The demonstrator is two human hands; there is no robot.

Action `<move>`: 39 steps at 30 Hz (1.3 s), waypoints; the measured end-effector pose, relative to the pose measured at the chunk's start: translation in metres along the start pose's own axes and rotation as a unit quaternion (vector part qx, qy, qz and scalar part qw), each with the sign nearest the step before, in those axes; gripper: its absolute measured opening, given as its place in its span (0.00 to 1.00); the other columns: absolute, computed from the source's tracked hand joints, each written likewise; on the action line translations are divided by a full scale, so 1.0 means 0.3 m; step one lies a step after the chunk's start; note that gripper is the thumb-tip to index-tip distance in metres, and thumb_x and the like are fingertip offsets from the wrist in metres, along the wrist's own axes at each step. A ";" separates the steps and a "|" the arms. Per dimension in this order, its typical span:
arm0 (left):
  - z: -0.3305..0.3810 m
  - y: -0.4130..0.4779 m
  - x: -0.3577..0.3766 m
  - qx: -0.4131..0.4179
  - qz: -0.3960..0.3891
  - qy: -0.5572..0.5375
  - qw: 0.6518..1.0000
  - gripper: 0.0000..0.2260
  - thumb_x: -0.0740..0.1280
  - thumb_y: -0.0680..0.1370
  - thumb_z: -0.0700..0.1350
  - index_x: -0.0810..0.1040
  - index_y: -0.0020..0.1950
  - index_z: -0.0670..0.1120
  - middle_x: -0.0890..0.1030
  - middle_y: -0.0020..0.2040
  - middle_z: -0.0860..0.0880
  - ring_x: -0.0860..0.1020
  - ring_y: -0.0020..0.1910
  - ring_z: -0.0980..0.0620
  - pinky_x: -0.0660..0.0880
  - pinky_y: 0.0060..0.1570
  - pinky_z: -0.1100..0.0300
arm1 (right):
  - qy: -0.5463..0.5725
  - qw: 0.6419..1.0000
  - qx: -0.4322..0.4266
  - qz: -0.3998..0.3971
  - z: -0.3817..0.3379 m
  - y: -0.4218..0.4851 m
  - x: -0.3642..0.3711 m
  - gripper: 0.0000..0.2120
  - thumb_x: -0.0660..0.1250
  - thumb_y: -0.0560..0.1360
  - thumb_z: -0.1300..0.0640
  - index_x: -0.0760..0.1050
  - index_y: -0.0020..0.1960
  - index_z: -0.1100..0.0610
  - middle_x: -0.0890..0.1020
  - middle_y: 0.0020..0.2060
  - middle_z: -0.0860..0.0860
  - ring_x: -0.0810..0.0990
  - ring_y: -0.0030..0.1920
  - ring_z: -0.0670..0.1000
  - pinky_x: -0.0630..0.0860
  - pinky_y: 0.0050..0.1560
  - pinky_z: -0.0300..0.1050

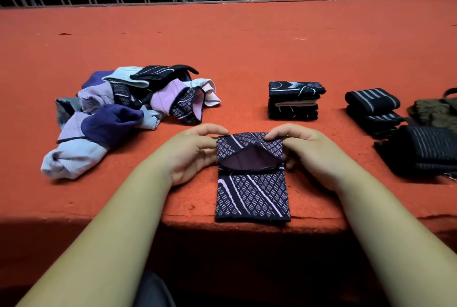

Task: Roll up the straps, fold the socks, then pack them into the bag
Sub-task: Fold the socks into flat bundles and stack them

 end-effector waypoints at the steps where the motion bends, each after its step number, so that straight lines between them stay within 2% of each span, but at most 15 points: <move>1: 0.000 -0.001 0.001 0.003 0.001 -0.002 1.000 0.15 0.60 0.79 0.25 0.80 0.54 0.42 0.86 0.47 0.41 0.85 0.41 0.50 0.83 0.44 0.59 | 0.000 1.000 -0.001 0.002 0.001 0.001 -0.001 0.23 0.56 0.80 0.71 0.87 0.49 0.51 0.78 0.33 0.53 0.75 0.31 0.48 0.75 0.34 0.39; 3: -0.001 -0.001 0.002 0.009 0.003 0.008 1.000 0.15 0.58 0.79 0.25 0.79 0.51 0.42 0.86 0.43 0.43 0.84 0.37 0.52 0.83 0.43 0.60 | 0.003 1.000 -0.003 0.004 0.003 0.002 0.001 0.23 0.56 0.80 0.71 0.86 0.48 0.51 0.78 0.33 0.54 0.75 0.32 0.50 0.75 0.34 0.41; 6: 0.001 -0.005 0.005 0.009 0.005 0.013 1.000 0.15 0.57 0.80 0.26 0.80 0.50 0.41 0.86 0.43 0.43 0.84 0.37 0.53 0.83 0.44 0.60 | 0.035 0.999 0.011 -0.002 0.002 0.003 0.004 0.19 0.57 0.81 0.67 0.86 0.49 0.53 0.78 0.32 0.53 0.75 0.32 0.50 0.73 0.34 0.44; 9: 0.003 -0.008 0.006 0.011 0.000 0.001 1.000 0.14 0.57 0.81 0.28 0.80 0.51 0.41 0.86 0.44 0.42 0.85 0.40 0.52 0.84 0.46 0.59 | 0.075 0.996 0.031 -0.042 0.006 0.003 0.006 0.11 0.63 0.80 0.51 0.84 0.53 0.52 0.77 0.34 0.53 0.73 0.31 0.51 0.67 0.32 0.44; 11: 0.001 -0.004 0.005 0.013 0.004 -0.005 1.000 0.13 0.58 0.82 0.30 0.80 0.52 0.41 0.86 0.43 0.43 0.85 0.43 0.51 0.84 0.48 0.57 | 0.050 0.996 0.037 -0.060 0.008 -0.004 0.004 0.13 0.71 0.76 0.43 0.83 0.54 0.50 0.78 0.37 0.53 0.73 0.33 0.50 0.68 0.35 0.45; 14: -0.001 -0.002 0.012 0.004 0.002 0.010 1.000 0.05 0.66 0.81 0.40 0.82 0.54 0.44 0.84 0.45 0.44 0.81 0.45 0.50 0.84 0.48 0.56 | 0.017 0.997 0.037 -0.060 0.016 -0.010 0.004 0.12 0.77 0.77 0.53 0.79 0.58 0.50 0.79 0.36 0.47 0.73 0.33 0.46 0.74 0.35 0.43; 17: -0.006 -0.007 0.017 0.006 -0.026 0.050 0.998 0.13 0.77 0.76 0.43 0.80 0.58 0.46 0.85 0.52 0.43 0.84 0.47 0.47 0.83 0.53 0.54 | 0.011 0.998 0.028 -0.055 0.019 -0.009 0.004 0.15 0.76 0.77 0.61 0.77 0.60 0.51 0.80 0.41 0.51 0.75 0.35 0.48 0.72 0.30 0.40; 21: -0.022 -0.006 0.019 0.004 -0.034 0.113 0.993 0.24 0.76 0.74 0.32 0.75 0.69 0.40 0.86 0.58 0.40 0.86 0.56 0.44 0.81 0.65 0.49 | 0.013 0.998 0.025 -0.058 0.029 -0.005 -0.010 0.18 0.74 0.77 0.65 0.76 0.61 0.49 0.81 0.45 0.52 0.77 0.42 0.55 0.73 0.29 0.40; 26: -0.018 -0.001 0.016 0.014 -0.047 0.100 0.994 0.23 0.72 0.76 0.29 0.76 0.71 0.36 0.85 0.63 0.38 0.84 0.62 0.42 0.82 0.60 0.54 | 0.025 0.998 -0.003 -0.062 0.030 -0.008 -0.013 0.22 0.71 0.79 0.68 0.77 0.64 0.44 0.82 0.47 0.53 0.76 0.38 0.52 0.73 0.31 0.40; 28: -0.015 -0.001 0.020 0.024 -0.040 0.082 0.996 0.20 0.71 0.76 0.29 0.77 0.69 0.35 0.85 0.62 0.38 0.85 0.61 0.43 0.83 0.59 0.53 | 0.039 0.998 -0.009 -0.052 0.026 -0.006 -0.010 0.28 0.70 0.78 0.69 0.76 0.70 0.43 0.84 0.49 0.53 0.76 0.36 0.50 0.73 0.31 0.41; 30: -0.010 -0.004 0.030 0.040 -0.031 0.075 0.996 0.16 0.71 0.77 0.30 0.80 0.65 0.37 0.86 0.59 0.39 0.86 0.57 0.43 0.84 0.55 0.51 | 0.078 0.996 -0.007 -0.047 0.028 -0.001 -0.008 0.31 0.70 0.78 0.70 0.73 0.75 0.47 0.86 0.53 0.56 0.75 0.37 0.54 0.73 0.30 0.41; 32: -0.004 -0.008 0.039 0.063 -0.022 0.071 0.995 0.13 0.71 0.78 0.31 0.82 0.61 0.40 0.87 0.56 0.40 0.86 0.52 0.44 0.85 0.52 0.48 | 0.073 0.995 -0.013 -0.066 0.029 0.004 -0.007 0.22 0.71 0.79 0.67 0.77 0.71 0.52 0.85 0.49 0.59 0.71 0.38 0.57 0.69 0.31 0.44; 34: 0.004 -0.009 0.046 0.085 -0.016 0.059 0.995 0.14 0.70 0.78 0.31 0.81 0.63 0.40 0.87 0.55 0.41 0.86 0.52 0.45 0.85 0.53 0.47 | 0.026 0.996 -0.015 -0.084 0.024 -0.002 -0.005 0.09 0.73 0.80 0.60 0.82 0.59 0.55 0.79 0.35 0.54 0.69 0.33 0.53 0.67 0.31 0.44; 35: 0.008 -0.007 0.048 0.094 -0.011 0.050 0.994 0.15 0.70 0.79 0.31 0.81 0.65 0.39 0.87 0.55 0.42 0.86 0.51 0.46 0.85 0.53 0.48 | 0.013 0.996 -0.012 -0.084 0.021 -0.005 -0.003 0.04 0.74 0.79 0.59 0.83 0.54 0.55 0.76 0.32 0.52 0.69 0.31 0.50 0.66 0.30 0.42; 39: 0.011 -0.008 0.048 0.089 -0.008 0.043 0.995 0.18 0.70 0.80 0.33 0.79 0.70 0.41 0.86 0.57 0.40 0.84 0.55 0.43 0.84 0.55 0.49 | 0.007 0.998 -0.010 -0.068 0.026 -0.004 0.006 0.04 0.74 0.79 0.59 0.84 0.53 0.58 0.78 0.38 0.55 0.70 0.29 0.46 0.66 0.30 0.41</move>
Point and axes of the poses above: each hand's wrist, its own y-axis towards the middle knuckle, its own x-axis out of the palm, z = x × y, the point moved 2 cm from there along y, towards the middle knuckle
